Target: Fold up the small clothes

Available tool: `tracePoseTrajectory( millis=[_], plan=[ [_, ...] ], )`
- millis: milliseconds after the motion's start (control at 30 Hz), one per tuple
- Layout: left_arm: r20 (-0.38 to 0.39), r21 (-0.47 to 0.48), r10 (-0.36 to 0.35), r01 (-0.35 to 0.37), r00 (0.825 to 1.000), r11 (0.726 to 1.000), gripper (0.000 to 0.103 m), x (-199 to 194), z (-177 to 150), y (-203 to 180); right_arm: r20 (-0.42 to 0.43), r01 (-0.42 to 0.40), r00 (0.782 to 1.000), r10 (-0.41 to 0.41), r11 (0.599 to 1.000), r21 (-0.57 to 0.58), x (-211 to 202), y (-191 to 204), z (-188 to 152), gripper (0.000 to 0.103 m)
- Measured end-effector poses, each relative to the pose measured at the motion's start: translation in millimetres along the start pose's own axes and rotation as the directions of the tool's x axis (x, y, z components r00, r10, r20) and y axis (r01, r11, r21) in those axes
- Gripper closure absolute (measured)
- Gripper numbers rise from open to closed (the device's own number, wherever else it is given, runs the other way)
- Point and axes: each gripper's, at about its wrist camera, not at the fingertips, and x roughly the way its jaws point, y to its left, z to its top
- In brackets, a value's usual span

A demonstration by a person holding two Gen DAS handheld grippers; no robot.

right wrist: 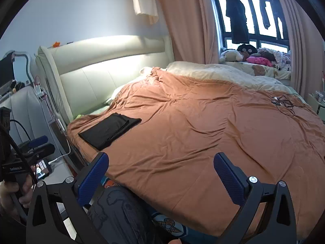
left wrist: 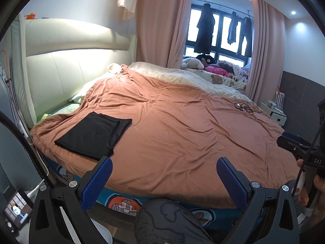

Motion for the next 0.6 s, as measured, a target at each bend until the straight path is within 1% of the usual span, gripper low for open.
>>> tracePoseTrajectory(
  millis=[133,233,333,467,600],
  plan=[
    [0.014,0.031,-0.014,0.014,1.000,0.999,0.000,-8.4,-7.2,-14.2,0.032,0.052,0.998,-0.052,0.999,0.006,-19.7,-8.4,-14.8,0.000],
    [0.018,0.051,-0.037,0.036,0.999,0.998,0.000,-11.2,-13.3,-26.0,0.039,0.064,0.997,-0.064,0.998,0.021,-28.4,-13.5,-26.1,0.000],
    [0.039,0.064,-0.055,0.053,0.998,0.997,0.000,-12.4,-17.9,-37.1,0.036,0.094,0.995,-0.095,0.995,0.022,-30.6,-16.7,-34.6,0.000],
    [0.033,0.076,-0.075,0.072,0.997,0.994,0.000,-5.5,-21.6,-52.3,0.042,0.128,0.991,-0.130,0.991,0.034,-33.3,-24.7,-40.1,0.000],
    [0.057,0.083,-0.068,0.064,0.996,0.995,0.000,-4.7,-21.7,-59.8,0.039,0.142,0.989,-0.143,0.989,0.041,-33.2,-25.8,-41.7,0.000]
  ],
)
